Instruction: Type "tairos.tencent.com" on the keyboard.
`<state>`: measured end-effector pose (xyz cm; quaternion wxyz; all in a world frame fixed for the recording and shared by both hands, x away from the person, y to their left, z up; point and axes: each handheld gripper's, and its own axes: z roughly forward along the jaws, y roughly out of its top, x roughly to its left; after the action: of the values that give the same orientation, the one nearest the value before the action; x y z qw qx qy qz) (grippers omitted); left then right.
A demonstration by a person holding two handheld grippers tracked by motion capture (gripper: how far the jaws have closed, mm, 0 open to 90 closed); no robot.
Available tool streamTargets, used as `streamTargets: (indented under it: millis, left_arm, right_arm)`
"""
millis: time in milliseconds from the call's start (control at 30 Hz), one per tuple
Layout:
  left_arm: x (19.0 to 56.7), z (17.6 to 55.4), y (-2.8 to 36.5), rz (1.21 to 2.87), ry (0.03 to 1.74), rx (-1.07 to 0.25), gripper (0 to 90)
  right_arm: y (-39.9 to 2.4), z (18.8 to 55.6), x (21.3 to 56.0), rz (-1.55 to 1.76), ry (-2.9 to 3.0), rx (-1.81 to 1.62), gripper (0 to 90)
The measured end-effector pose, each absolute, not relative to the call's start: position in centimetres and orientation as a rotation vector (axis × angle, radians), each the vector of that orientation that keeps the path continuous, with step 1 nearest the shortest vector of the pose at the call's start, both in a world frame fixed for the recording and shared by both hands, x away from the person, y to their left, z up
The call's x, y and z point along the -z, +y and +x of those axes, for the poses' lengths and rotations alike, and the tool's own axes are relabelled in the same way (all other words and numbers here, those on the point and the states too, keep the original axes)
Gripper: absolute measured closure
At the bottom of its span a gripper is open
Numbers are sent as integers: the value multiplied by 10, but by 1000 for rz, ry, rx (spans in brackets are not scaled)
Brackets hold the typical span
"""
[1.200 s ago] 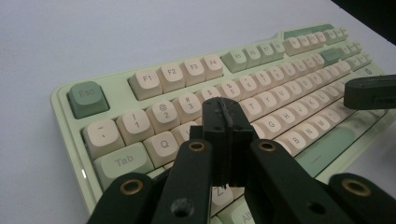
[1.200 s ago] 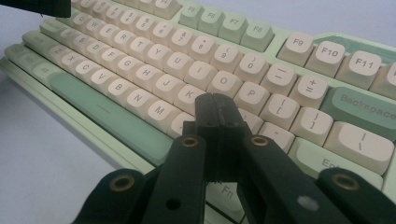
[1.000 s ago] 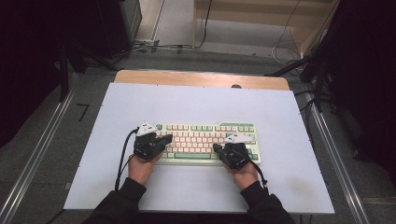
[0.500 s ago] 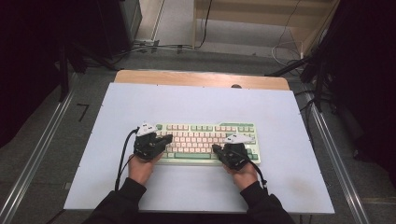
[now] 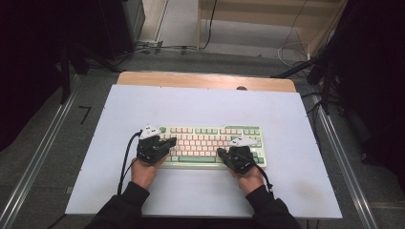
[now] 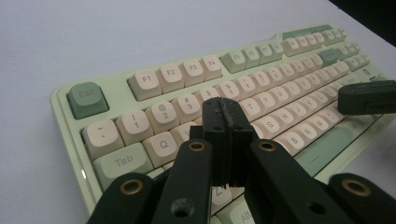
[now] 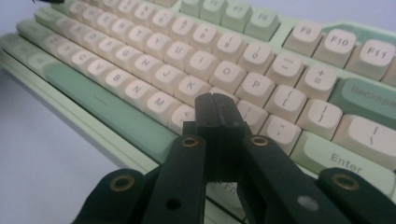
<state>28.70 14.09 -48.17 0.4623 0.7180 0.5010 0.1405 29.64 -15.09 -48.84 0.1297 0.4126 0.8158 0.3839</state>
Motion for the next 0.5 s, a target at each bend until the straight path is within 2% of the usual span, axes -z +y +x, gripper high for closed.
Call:
streamTargets:
  millis: [500]
  left_arm:
    - [483, 287, 136, 1775, 1221, -340, 900]
  right_arm:
    - [-142, 296, 478, 1168, 2349, -1190, 874]
